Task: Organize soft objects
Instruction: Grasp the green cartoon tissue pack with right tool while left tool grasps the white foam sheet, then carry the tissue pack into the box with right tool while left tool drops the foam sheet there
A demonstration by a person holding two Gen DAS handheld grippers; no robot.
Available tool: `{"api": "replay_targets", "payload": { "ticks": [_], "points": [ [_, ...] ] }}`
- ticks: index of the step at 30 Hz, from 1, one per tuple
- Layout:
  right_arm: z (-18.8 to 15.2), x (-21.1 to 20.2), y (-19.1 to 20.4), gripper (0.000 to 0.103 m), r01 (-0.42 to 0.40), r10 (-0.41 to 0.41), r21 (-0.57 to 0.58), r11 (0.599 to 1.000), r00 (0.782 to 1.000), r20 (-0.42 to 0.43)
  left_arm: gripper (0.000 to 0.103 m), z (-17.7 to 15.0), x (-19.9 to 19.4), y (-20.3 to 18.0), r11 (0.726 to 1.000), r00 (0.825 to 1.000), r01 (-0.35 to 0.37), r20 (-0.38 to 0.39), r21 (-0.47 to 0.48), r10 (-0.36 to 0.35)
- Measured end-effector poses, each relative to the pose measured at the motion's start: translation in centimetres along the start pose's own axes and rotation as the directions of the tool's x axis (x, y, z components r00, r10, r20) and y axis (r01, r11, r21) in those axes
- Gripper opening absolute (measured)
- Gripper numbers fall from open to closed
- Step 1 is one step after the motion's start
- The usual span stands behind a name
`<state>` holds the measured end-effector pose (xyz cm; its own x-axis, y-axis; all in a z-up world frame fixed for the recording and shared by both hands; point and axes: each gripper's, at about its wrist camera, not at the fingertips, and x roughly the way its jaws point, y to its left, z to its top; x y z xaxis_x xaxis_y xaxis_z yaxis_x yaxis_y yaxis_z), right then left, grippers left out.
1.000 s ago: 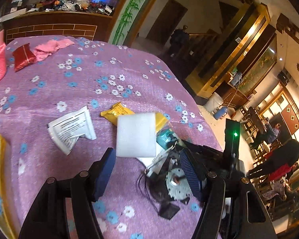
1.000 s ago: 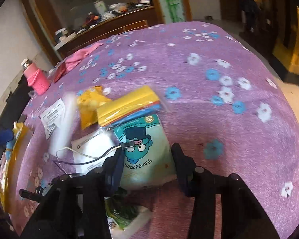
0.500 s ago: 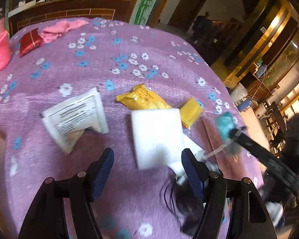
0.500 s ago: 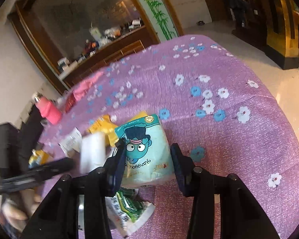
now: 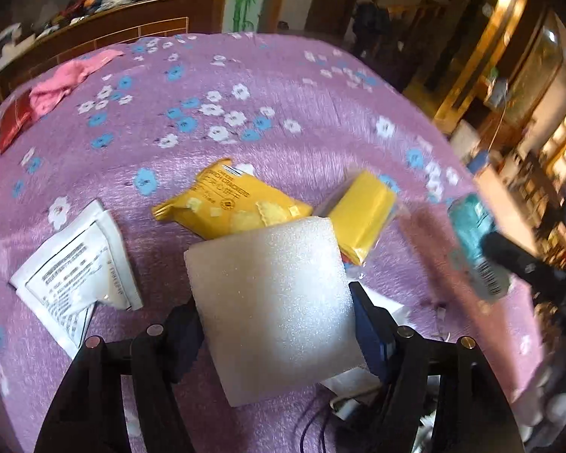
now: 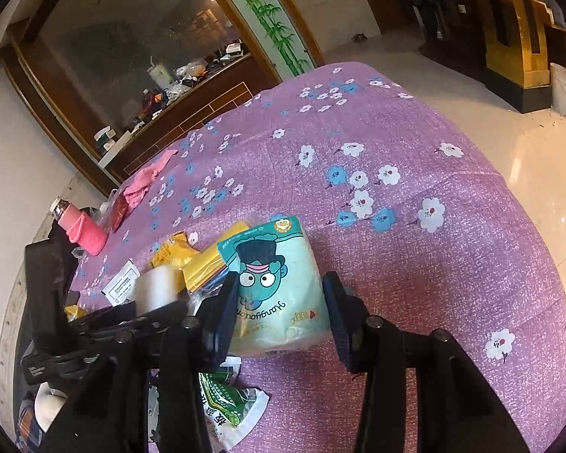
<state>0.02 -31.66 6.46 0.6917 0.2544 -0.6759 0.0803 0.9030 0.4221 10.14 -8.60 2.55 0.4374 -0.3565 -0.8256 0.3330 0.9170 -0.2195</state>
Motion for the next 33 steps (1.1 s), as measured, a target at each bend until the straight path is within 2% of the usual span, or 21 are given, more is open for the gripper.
{"api": "replay_targets", "payload": {
  "ticks": [7,11,16,19,22,25,29,33],
  "points": [
    [0.0,-0.6,-0.3,0.043,-0.020,0.020,0.013,1.000,0.999,0.033,0.073,-1.2,-5.1,2.4,0.992,0.992,0.091,0.097,-0.083,-0.083],
    [-0.2,-0.5,0.4,0.043,-0.041,0.041,-0.007,0.999,0.999,0.034,0.073,-2.7,-9.9,3.0,0.984,0.977,0.147,0.170,-0.096,-0.129],
    [-0.6,-1.2,1.7,0.043,-0.050,0.053,-0.045,0.998,0.996,0.070,0.073,-6.2,-15.8,5.3,0.972,0.956,0.194,0.246,-0.130,-0.158],
    [-0.8,-2.5,3.1,0.043,-0.036,0.044,-0.068,0.997,0.992,0.118,0.073,-8.1,-18.8,8.0,0.971,0.955,0.171,0.272,-0.164,-0.122],
    [-1.7,-4.1,5.2,0.043,-0.075,0.089,-0.107,0.991,0.988,0.126,0.074,-10.0,-21.6,11.4,0.967,0.953,0.135,0.295,-0.215,-0.068],
    [-2.9,-5.1,8.0,0.043,-0.133,0.147,-0.149,0.980,0.985,0.087,0.074,-11.7,-23.8,15.2,0.956,0.949,0.099,0.316,-0.278,-0.006],
    [-4.2,-5.5,12.9,0.043,-0.189,0.200,-0.221,0.957,0.979,0.027,0.074,-13.8,-25.7,19.7,0.927,0.939,0.078,0.340,-0.368,0.056],
    [-5.6,-4.6,17.6,0.043,-0.255,0.252,-0.269,0.929,0.967,-0.047,0.074,-15.7,-25.9,22.6,0.902,0.940,0.048,0.325,-0.429,0.104]
  ]
}}
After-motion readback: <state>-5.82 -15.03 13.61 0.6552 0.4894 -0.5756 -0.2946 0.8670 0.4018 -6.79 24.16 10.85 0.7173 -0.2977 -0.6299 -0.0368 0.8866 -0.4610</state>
